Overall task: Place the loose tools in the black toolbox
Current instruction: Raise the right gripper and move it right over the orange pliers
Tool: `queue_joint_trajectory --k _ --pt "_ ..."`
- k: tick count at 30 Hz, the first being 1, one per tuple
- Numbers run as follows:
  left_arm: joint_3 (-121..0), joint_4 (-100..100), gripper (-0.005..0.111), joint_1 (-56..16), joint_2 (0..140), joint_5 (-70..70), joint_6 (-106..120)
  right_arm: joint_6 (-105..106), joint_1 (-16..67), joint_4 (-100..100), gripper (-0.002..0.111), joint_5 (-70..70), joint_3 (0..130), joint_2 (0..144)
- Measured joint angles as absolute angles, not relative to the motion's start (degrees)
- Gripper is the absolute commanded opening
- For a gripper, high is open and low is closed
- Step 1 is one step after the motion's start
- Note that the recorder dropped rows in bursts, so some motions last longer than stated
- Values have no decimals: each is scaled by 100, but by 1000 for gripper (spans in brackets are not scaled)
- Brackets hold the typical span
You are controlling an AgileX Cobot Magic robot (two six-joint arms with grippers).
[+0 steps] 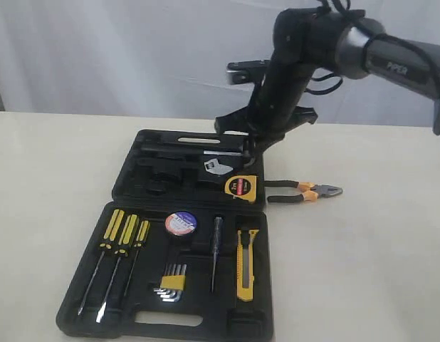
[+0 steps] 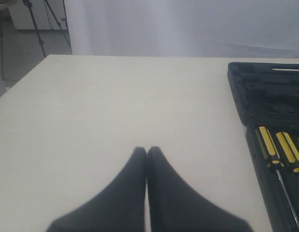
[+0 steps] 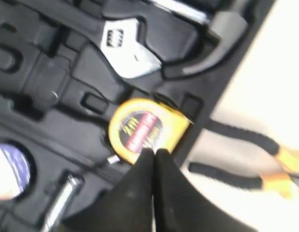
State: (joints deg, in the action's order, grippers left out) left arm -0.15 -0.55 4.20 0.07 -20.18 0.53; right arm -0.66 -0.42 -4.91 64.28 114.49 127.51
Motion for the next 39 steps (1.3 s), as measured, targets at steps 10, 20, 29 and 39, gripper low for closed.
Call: queue_joint_trajectory --k 10,20,29,39 --pt "-15 -55 0 420 7 -2018 53 1924 -620 -133 -1 6917 10452 11241" --pt "-15 -55 0 420 7 -2018 53 3877 -1414 -554 -1 6572 9036 10692" --pt "-15 -55 0 420 7 -2018 53 3888 -1483 -863 -1 6947 8979 10428" --pt "-15 -55 0 420 7 -2018 53 3879 -1483 -956 -1 6980 8979 10586"
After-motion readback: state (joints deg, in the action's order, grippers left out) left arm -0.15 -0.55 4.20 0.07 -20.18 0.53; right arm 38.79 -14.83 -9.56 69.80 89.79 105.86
